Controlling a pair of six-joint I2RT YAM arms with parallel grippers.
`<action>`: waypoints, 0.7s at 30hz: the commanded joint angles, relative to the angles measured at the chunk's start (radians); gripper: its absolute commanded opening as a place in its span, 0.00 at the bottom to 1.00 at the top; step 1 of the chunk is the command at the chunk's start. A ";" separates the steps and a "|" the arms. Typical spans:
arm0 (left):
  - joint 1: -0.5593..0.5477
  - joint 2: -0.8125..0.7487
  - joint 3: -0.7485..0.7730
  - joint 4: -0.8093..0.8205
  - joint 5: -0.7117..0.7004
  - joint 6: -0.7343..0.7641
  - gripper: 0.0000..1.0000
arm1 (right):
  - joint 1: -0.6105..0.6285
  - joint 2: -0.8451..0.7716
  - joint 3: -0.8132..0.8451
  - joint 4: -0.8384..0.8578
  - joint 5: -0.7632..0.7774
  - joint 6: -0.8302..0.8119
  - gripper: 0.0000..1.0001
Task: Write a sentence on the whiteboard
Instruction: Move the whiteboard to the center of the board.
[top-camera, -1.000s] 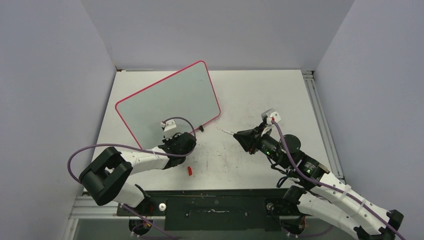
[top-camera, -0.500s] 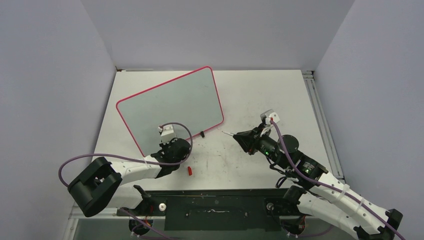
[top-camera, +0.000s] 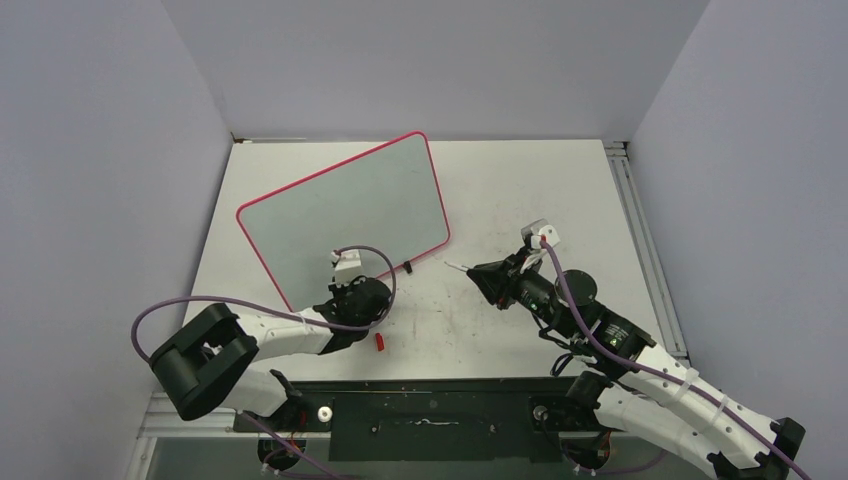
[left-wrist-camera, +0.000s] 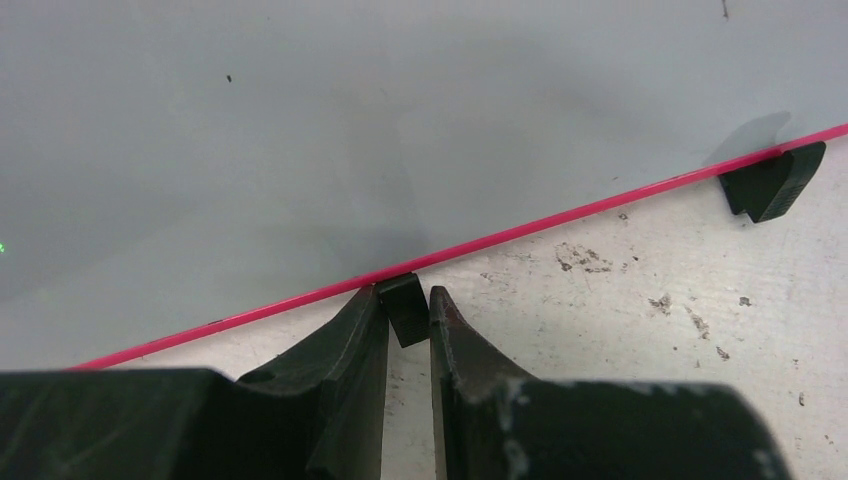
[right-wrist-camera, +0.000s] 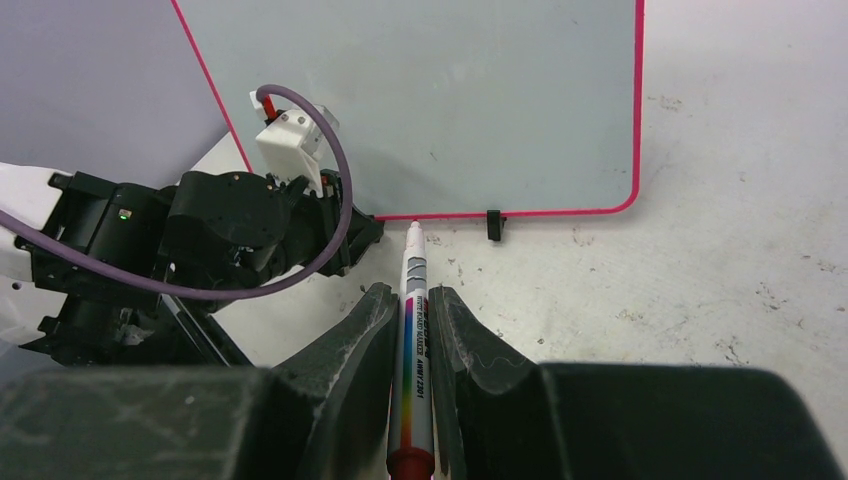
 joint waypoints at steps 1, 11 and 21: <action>-0.050 0.050 0.049 0.090 0.159 0.001 0.00 | 0.006 -0.003 -0.007 0.037 0.024 0.006 0.06; -0.070 0.063 0.093 0.090 0.211 0.022 0.00 | 0.007 -0.007 -0.018 0.039 0.026 0.013 0.06; -0.095 0.082 0.131 0.092 0.269 0.031 0.00 | 0.009 0.001 -0.020 0.050 0.023 0.017 0.06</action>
